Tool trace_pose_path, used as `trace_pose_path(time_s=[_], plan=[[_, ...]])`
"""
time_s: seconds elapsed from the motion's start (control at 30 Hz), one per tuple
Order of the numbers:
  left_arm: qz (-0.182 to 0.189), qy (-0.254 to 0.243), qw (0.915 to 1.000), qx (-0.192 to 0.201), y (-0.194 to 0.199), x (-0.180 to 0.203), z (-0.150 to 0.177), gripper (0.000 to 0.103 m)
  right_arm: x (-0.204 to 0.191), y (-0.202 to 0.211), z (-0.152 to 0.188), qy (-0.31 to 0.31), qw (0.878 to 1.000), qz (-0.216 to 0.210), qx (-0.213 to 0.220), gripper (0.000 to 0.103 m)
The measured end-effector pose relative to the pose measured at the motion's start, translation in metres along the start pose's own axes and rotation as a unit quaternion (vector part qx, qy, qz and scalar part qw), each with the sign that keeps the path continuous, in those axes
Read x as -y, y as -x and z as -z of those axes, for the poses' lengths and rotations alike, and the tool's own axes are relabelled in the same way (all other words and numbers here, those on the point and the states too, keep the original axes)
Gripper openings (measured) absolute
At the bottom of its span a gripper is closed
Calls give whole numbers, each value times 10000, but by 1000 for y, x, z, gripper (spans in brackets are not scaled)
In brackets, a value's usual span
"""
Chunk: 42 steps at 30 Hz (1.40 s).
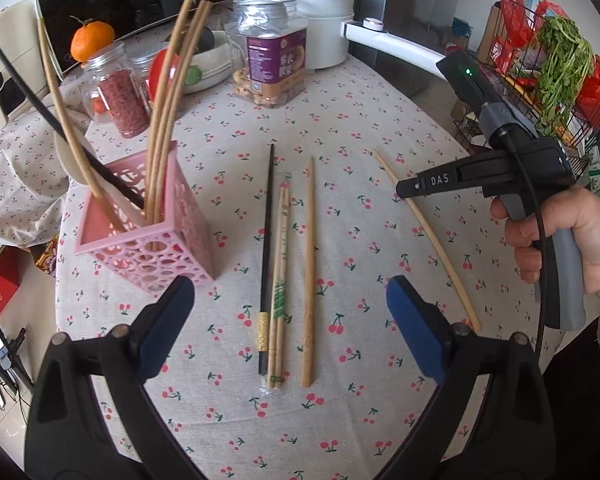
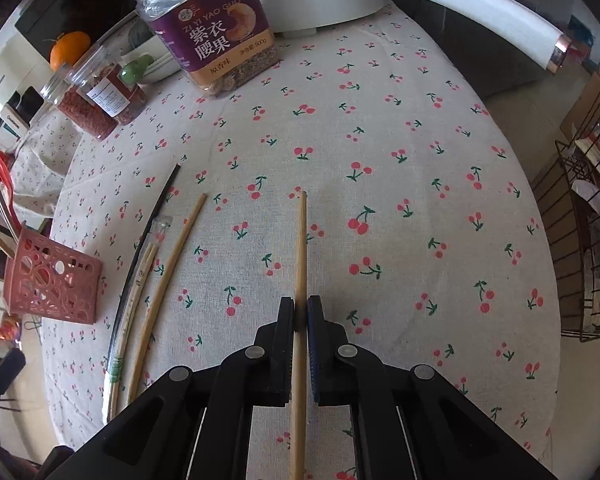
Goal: Organize utensils
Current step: 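Grasp a wooden chopstick with the right tool while the left tool grasps another, then carry both wooden chopsticks over the pink holder and release them inside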
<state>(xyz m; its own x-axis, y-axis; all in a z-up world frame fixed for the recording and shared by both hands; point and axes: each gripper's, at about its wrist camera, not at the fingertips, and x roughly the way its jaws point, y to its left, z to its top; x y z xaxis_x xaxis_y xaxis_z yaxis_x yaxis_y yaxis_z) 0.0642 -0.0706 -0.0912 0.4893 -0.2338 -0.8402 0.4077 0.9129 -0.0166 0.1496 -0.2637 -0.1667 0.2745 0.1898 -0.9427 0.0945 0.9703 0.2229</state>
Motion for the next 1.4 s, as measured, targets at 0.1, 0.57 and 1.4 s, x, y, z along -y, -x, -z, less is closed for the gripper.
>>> trace_pose_path(time_s=[0.1,0.57,1.4], plan=[[374,18,9987,-336,-19,12,-11,67,12,12,2,-64,9999,-128,31,6],[274,430,9939,-976,-99,23,-59,24,43,51,12,-79,9986,-457,250,6],[85,56,9990,-424,-56,24,-64,7,14,87,26,289,9941,-791,679,6]])
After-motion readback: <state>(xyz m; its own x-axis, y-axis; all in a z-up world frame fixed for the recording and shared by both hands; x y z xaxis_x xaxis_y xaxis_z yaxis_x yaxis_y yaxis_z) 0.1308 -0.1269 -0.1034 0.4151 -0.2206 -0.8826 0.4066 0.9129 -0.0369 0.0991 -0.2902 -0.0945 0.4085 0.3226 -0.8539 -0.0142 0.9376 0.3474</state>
